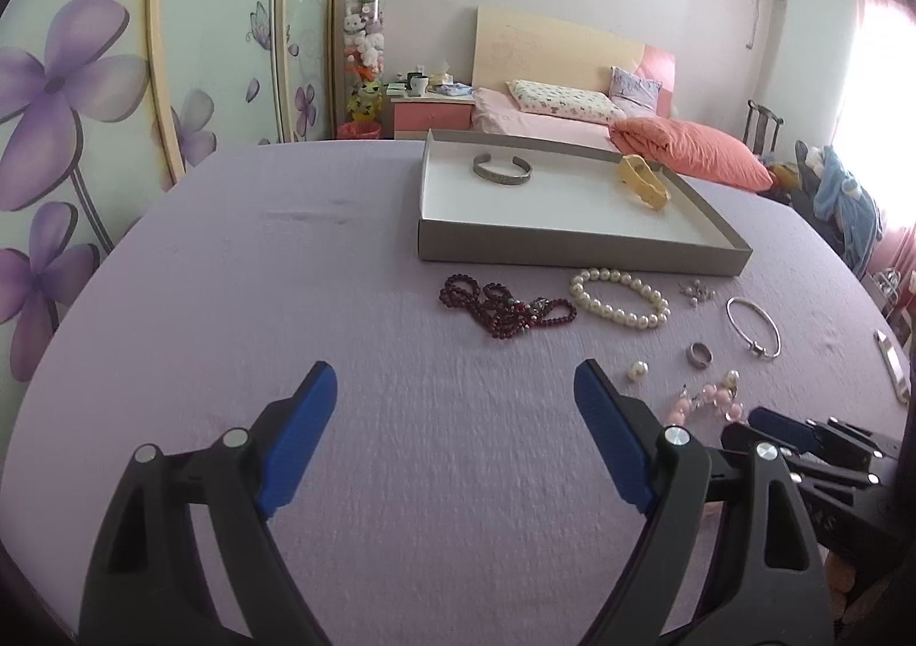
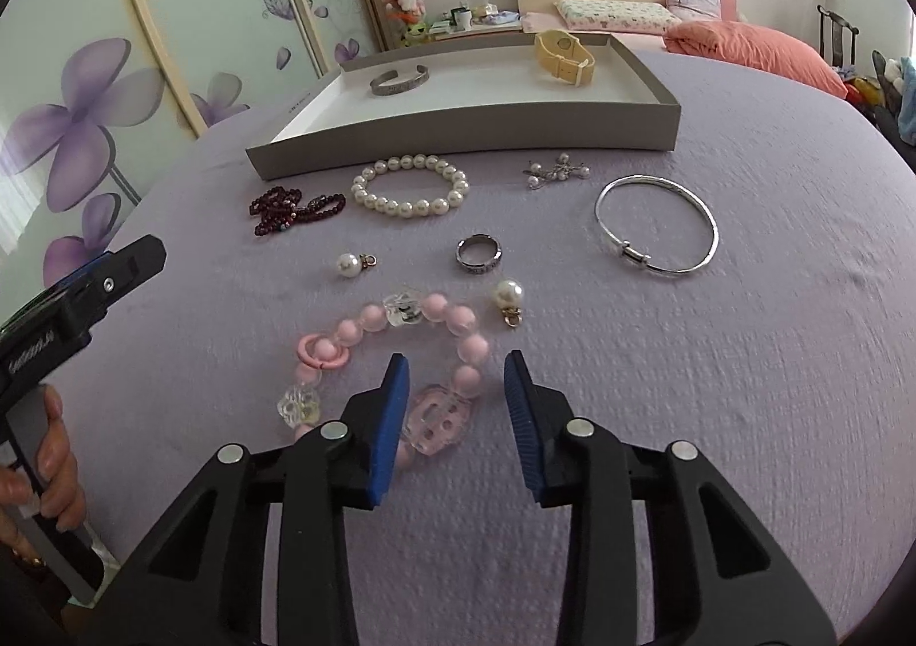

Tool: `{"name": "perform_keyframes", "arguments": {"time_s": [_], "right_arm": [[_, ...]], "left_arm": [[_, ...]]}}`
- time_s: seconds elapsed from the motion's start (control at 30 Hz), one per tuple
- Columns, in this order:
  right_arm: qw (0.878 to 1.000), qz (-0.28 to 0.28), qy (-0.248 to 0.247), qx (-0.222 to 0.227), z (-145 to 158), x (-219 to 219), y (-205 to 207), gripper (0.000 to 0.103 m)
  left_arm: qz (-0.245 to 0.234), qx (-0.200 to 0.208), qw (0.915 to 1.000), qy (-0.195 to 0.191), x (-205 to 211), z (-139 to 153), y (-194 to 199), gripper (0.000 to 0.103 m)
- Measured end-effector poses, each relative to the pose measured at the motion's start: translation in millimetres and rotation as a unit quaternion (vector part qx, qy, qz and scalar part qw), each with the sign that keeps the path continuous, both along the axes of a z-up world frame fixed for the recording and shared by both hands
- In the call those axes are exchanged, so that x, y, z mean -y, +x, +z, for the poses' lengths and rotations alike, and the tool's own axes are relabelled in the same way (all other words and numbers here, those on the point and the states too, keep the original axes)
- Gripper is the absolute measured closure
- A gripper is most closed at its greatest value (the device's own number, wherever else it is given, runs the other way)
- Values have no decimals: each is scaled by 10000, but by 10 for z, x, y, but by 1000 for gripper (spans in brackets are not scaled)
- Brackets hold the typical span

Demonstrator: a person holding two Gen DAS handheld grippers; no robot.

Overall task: Organize jewelry
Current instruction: 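Grasp the pink beaded bracelet with the right tool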

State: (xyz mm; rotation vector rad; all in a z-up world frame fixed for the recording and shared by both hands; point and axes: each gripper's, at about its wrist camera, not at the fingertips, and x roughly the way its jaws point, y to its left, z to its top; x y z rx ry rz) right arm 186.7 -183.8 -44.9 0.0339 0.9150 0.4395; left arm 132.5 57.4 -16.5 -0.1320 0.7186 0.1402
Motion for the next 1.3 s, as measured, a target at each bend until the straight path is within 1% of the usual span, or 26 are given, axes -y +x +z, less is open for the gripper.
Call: {"name": "perform_keyframes", "arguments": {"time_s": [0.1, 0.23, 0.27, 0.3, 0.43, 0.53, 0.7, 0.8, 0.83, 0.9, 1.0, 1.13, 1.17, 1.3], "right_arm": [[9997, -52, -197, 133, -19, -47, -14, 75], [9992, -43, -322, 228, -20, -37, -37, 81], [9990, -24, -365, 264, -22, -28, -53, 84], [9984, -43, -461, 326, -19, -27, -60, 89], [9983, 21, -500, 299, -12, 54, -80, 89], [9985, -94, -467, 274, -18, 197, -78, 89], [9982, -437, -358, 212, -27, 498, -32, 89], [9976, -582, -297, 217, -14, 631, -1, 89], [9974, -622, -279, 221, -11, 669, 5, 89], [9974, -663, -220, 189, -16, 743, 21, 89], [9976, -666, -162, 101, -44, 795, 44, 89], [9980, -616, -94, 83, -40, 812, 56, 89], [9981, -606, -76, 70, -40, 815, 60, 89], [9983, -571, -38, 51, -40, 810, 75, 89]], "left_arm": [[-97, -77, 9998, -174, 4, -14, 2, 18], [-230, -187, 9990, -343, 52, -63, 36, 18], [-267, -207, 9987, -375, 66, -77, 43, 18], [-298, -229, 9985, -388, 86, -91, 56, 18], [-381, -341, 9977, -440, 171, -141, 99, 18], [-457, -386, 9973, -434, 240, -171, 136, 18], [-737, -356, 9964, -222, 463, -181, 179, 18], [-891, -377, 9953, -15, 655, -204, 248, 19], [-907, -386, 9951, 25, 699, -214, 271, 20], [-943, -477, 9943, 133, 817, -261, 361, 28], [-941, -640, 9934, 137, 928, -337, 487, 37], [-894, -774, 9927, 238, 1041, -416, 623, 45], [-883, -817, 9925, 238, 1067, -434, 655, 48], [-817, -930, 9921, 227, 1112, -473, 767, 53]]}}
